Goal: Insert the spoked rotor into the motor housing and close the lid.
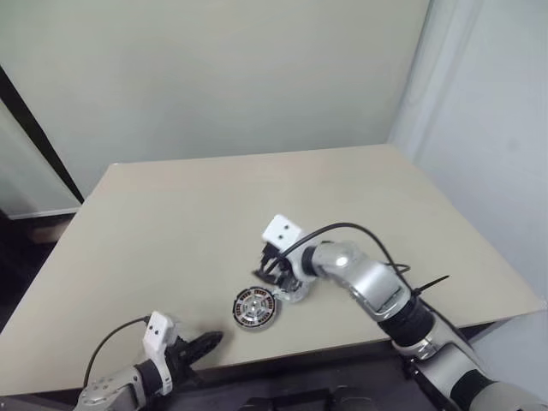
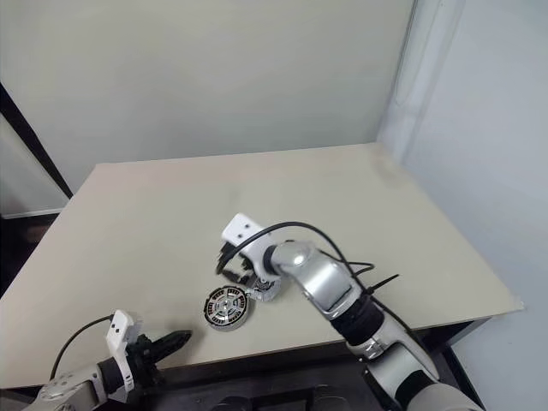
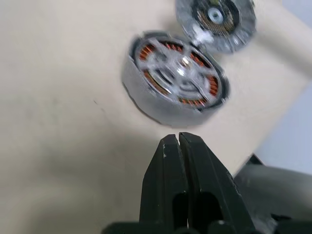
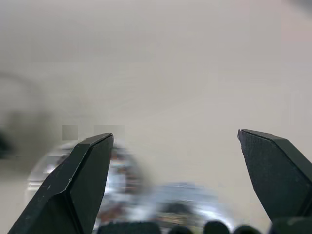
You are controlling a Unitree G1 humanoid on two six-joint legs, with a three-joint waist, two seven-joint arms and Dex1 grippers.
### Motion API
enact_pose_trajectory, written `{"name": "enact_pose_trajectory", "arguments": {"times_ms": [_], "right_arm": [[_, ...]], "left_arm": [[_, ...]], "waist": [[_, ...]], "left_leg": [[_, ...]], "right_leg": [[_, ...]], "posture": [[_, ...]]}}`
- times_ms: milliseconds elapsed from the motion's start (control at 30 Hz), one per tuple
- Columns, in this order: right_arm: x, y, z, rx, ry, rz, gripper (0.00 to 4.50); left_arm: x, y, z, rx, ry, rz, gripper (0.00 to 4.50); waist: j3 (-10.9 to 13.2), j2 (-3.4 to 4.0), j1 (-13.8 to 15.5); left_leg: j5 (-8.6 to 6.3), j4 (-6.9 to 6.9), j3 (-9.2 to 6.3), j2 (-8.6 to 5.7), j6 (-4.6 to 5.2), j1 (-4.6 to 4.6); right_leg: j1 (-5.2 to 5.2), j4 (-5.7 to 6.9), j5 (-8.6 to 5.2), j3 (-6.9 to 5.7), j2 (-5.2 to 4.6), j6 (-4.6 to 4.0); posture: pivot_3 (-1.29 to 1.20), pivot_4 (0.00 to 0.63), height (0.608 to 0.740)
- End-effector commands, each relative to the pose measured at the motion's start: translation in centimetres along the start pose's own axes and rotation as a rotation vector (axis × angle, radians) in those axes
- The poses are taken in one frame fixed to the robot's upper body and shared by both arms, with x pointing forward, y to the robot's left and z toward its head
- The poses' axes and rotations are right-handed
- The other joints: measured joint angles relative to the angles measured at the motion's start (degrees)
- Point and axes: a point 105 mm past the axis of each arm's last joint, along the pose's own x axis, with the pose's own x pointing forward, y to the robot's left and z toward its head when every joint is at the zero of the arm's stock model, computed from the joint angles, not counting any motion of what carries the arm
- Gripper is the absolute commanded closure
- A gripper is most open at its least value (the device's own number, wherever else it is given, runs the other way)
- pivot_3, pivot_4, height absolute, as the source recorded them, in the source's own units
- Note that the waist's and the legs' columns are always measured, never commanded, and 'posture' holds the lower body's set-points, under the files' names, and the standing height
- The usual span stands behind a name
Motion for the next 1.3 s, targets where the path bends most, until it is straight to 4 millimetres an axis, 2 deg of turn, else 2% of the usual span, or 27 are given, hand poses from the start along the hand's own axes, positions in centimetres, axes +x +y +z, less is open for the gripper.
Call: {"name": "enact_pose_trajectory", "arguments": {"times_ms": [33,167,267,400,500,567,767,867,933,1067,1200,1300], "right_arm": [[-1.5,-4.3,-0.5,-0.089,0.003,-0.161,0.04],[-2.7,-7.3,-4.2,-0.138,0.123,-0.261,0.04],[-3.0,-8.0,-7.0,-0.152,0.202,-0.282,0.04],[-2.7,-7.4,-9.3,-0.168,0.252,-0.253,0.04],[-1.7,-5.6,-10.3,-0.136,0.241,-0.193,0.04],[-0.9,-4.0,-9.7,-0.061,0.186,-0.141,0.04],[0.9,0.1,-5.3,0.123,-0.010,-0.011,0.04],[1.5,2.2,-3.0,0.179,-0.087,0.057,0.04],[2.0,3.4,-2.3,0.179,-0.103,0.091,0.04],[3.0,5.7,-2.3,0.137,-0.085,0.147,0.04],[3.7,7.4,-3.3,0.101,-0.052,0.185,0.04],[4.0,7.9,-3.9,0.089,-0.039,0.197,0.04]], "left_arm": [[-0.4,0.7,2.3,0.058,-0.081,0.041,4.50],[-0.7,0.9,3.0,0.078,-0.093,0.061,4.50],[-0.8,0.8,3.1,0.080,-0.093,0.062,4.50],[-0.8,0.7,3.2,0.084,-0.090,0.062,4.50],[-0.7,0.6,3.4,0.087,-0.088,0.061,4.50],[-0.7,0.5,3.4,0.089,-0.085,0.060,4.50],[-1.0,0.4,3.4,0.090,-0.074,0.060,4.50],[-1.1,0.3,3.3,0.088,-0.068,0.060,4.50],[-1.2,0.2,3.2,0.086,-0.066,0.060,4.50],[-1.3,0.0,3.3,0.085,-0.064,0.061,4.50],[-1.5,-0.1,3.3,0.087,-0.062,0.066,4.50],[-1.7,-0.2,3.2,0.086,-0.060,0.071,4.50]], "waist": [[-0.1,-0.10,0.0],[-0.1,-0.17,0.0],[-0.1,-0.19,0.0],[-0.1,-0.19,0.0],[-0.1,-0.20,0.0],[-0.1,-0.20,0.0],[-0.1,-0.17,0.0],[-0.1,-0.17,0.0],[-0.1,-0.16,0.0],[-0.1,-0.09,0.0],[-0.1,-0.07,0.0],[0.0,-0.04,0.0]], "left_leg": [[0.00,0.00,0.02,0.00,0.00,-0.01],[0.00,0.00,0.07,-0.01,0.01,-0.01],[0.00,-0.01,0.07,0.01,0.02,-0.01],[0.01,0.00,0.12,0.01,0.02,-0.01],[0.01,0.02,0.13,0.01,0.03,-0.01],[0.01,0.03,0.12,0.01,0.03,0.01],[0.02,0.05,0.09,0.09,0.02,0.01],[0.02,0.11,0.10,0.08,0.02,0.02],[0.02,0.12,0.10,0.08,0.02,0.03],[0.02,0.12,0.08,0.08,0.02,0.03],[0.02,0.12,0.09,0.08,0.01,0.03],[0.02,0.13,0.10,0.08,0.01,0.03]], "right_leg": [[0.00,-0.01,0.00,0.01,0.00,0.00],[-0.01,-0.03,0.06,0.04,0.00,-0.10],[-0.01,-0.03,0.08,0.04,0.01,-0.14],[0.00,-0.03,0.10,0.06,0.02,-0.17],[0.02,-0.02,0.10,0.07,0.02,-0.18],[0.04,-0.02,0.11,0.07,0.04,-0.18],[0.03,0.00,0.19,0.07,0.11,-0.29],[0.05,0.00,0.19,0.07,0.11,-0.29],[0.06,0.01,0.19,0.07,0.11,-0.29],[0.05,0.02,0.19,0.05,0.11,-0.29],[0.05,0.02,0.19,0.06,0.11,-0.29],[0.05,0.03,0.19,0.06,0.11,-0.30]], "posture": [[0.00,0.000,0.740],[0.00,0.000,0.740],[0.00,0.000,0.740],[0.00,0.000,0.740],[0.00,0.000,0.740],[0.00,0.000,0.740],[0.00,0.000,0.740],[0.00,0.000,0.740],[0.00,0.000,0.740],[0.00,0.000,0.740],[0.00,0.000,0.740],[0.00,0.000,0.740]]}}
